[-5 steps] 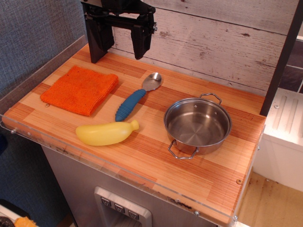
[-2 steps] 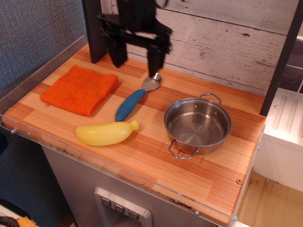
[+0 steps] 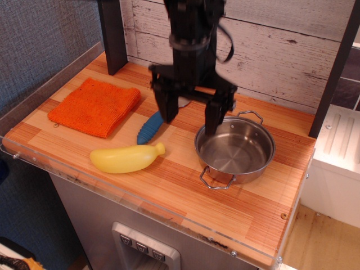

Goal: PICK UP THE VESSEL AND PUT ON ORANGE TOWEL

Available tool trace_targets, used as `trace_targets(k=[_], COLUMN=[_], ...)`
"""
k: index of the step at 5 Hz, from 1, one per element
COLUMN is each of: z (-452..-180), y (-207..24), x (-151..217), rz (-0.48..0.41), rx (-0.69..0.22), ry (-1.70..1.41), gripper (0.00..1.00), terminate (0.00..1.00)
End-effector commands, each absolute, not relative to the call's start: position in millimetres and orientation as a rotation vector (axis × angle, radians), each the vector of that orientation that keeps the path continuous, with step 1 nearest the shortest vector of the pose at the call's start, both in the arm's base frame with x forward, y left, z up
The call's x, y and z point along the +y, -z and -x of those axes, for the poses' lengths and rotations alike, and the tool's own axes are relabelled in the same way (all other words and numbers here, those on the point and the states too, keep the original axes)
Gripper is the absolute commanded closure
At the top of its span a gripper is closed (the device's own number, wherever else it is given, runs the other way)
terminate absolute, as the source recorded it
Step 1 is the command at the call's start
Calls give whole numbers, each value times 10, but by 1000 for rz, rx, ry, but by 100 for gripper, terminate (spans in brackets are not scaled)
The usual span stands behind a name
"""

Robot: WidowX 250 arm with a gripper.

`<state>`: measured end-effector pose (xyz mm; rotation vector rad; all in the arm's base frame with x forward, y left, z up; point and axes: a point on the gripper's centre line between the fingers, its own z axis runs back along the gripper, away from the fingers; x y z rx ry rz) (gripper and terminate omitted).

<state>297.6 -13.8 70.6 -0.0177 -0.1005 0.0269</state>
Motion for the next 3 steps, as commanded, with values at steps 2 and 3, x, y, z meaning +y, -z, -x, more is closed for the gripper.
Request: trace_targets(k=[2, 3], z=[-3039, -3101], y=[-456, -328], x=[-222, -353], rz=[4, -6], rx=[-125, -132], ry=[-37, -14], gripper=[0, 0], terminate=[0, 0])
